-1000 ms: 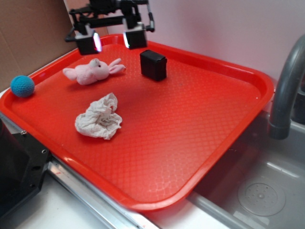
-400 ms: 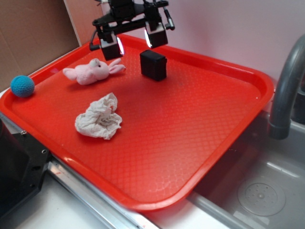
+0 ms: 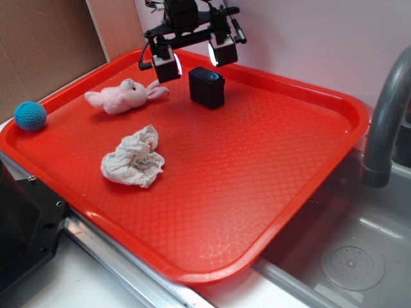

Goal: Grab the black box.

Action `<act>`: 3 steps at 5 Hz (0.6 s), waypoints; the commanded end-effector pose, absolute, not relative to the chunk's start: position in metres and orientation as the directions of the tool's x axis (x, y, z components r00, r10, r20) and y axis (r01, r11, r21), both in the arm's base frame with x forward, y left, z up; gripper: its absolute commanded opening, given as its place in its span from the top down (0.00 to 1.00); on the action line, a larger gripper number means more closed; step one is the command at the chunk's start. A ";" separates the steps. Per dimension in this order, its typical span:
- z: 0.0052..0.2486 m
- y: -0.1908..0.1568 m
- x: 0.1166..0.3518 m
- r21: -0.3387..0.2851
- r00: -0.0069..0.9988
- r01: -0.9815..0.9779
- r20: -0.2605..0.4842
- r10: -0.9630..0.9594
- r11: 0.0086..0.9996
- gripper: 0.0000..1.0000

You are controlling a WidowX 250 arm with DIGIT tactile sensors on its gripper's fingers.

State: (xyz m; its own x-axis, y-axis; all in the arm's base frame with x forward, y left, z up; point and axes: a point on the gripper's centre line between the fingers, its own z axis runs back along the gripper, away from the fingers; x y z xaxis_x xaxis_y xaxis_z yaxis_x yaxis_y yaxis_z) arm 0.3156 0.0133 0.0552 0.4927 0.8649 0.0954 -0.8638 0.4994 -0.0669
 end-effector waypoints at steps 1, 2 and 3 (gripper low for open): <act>0.040 0.020 0.312 -0.057 0.386 -0.920 0.031 0.922 0.387 1.00; 0.050 0.016 0.297 -0.014 0.435 -0.900 0.042 0.900 0.435 1.00; 0.088 0.003 0.276 -0.037 0.592 -0.805 0.023 0.806 0.592 1.00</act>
State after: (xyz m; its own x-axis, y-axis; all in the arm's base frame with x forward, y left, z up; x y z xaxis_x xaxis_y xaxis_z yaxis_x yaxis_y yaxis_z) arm 0.2703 -0.0077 0.0749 0.5963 0.8027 -0.0107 -0.8027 0.5963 0.0037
